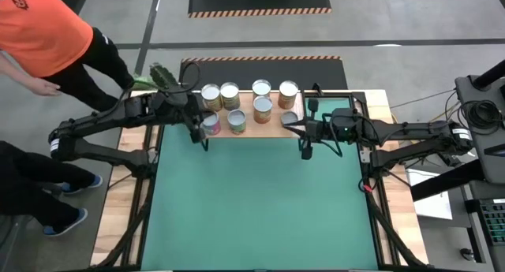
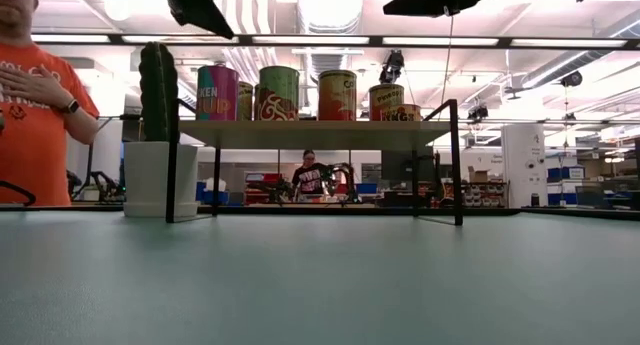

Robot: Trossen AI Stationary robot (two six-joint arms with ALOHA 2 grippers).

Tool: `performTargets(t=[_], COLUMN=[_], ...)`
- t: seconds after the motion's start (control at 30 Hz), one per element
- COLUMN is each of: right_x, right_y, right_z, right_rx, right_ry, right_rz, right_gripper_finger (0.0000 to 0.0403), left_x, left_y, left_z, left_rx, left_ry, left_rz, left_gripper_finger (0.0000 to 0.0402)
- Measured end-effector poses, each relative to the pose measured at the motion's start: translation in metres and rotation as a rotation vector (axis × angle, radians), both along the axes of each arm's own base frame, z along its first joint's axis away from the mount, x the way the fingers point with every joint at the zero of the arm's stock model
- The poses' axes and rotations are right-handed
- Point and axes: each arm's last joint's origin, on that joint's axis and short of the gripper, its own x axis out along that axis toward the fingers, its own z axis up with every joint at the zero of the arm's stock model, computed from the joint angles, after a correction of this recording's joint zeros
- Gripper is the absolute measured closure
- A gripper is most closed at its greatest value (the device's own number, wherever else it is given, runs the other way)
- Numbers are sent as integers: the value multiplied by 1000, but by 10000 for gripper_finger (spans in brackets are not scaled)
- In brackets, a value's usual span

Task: Pick and place cans onto a shelf
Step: Adjust the canned goods on the shelf

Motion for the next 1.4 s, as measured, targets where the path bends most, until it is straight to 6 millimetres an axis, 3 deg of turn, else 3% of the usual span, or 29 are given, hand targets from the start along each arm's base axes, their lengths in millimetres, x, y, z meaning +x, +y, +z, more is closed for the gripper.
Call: performTargets(t=[0.17, 0.37, 0.6, 0.97, 1.13, 1.4], right_x=[11, 41, 84, 118, 134, 159], right_y=[0, -3, -7, -35, -53, -72], right_z=[1, 1, 0, 38, 41, 45], right_rx=[21, 68, 86, 116, 137, 125], right_ry=[4, 97, 216, 356, 449, 545], right_rz=[15, 6, -8, -86, -127, -145], right_gripper_finger=[394, 394, 394, 394, 394, 394], left_x=[-1, -5, -30, -54, -55, -55], left_y=[-12, -29, -43, -44, -44, -41], left_z=[0, -15, -11, -45, -56, -57], left_rx=[-14, -38, -73, -108, -109, -40], left_ry=[-16, 2, -7, 21, 23, 14], left_rz=[-45, -109, -136, -76, -64, 35], left_gripper_finger=[401, 401, 401, 402, 402, 402])
